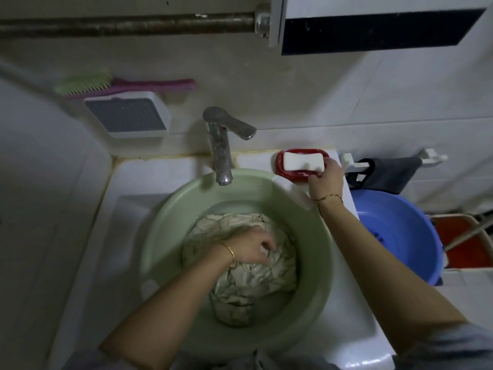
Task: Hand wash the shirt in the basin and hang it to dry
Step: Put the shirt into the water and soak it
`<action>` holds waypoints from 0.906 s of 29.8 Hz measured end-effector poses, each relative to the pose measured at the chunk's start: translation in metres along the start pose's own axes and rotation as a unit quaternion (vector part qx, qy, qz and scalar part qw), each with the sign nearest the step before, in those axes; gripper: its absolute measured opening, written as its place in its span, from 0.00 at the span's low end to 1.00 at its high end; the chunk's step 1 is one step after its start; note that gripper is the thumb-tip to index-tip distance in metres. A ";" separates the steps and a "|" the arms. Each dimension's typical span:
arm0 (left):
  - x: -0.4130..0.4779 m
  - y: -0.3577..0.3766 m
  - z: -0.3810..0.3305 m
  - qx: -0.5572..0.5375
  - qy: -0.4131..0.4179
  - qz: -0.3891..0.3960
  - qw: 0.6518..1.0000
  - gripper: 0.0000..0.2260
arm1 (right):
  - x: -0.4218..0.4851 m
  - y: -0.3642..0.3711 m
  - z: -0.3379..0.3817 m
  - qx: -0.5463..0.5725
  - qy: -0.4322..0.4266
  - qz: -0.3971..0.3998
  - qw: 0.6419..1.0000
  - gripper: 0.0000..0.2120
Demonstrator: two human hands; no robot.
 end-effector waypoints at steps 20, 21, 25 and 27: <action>-0.030 -0.055 0.054 -0.371 -0.096 -0.199 0.902 0.11 | -0.130 0.077 0.019 -0.038 -0.103 0.434 0.894 0.33; -0.035 -0.061 0.052 -0.377 -0.104 -0.205 0.897 0.10 | -0.133 0.078 0.027 -0.006 -0.125 0.425 0.896 0.33; -0.054 -0.078 0.037 -0.464 -0.057 -0.232 0.853 0.08 | -0.133 0.080 0.042 0.065 -0.191 0.374 0.905 0.18; -0.063 -0.081 0.033 -0.510 -0.045 -0.240 0.825 0.10 | -0.132 0.077 0.045 0.112 -0.172 0.368 0.907 0.09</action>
Point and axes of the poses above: each hand's wrist, its own x-axis towards the middle knuckle, its own y-axis out of the palm, z = x × y, the point moved 8 cm from there along x, towards the middle knuckle, and after that the axes turned 2 degrees about x, right-handed, at the moved point
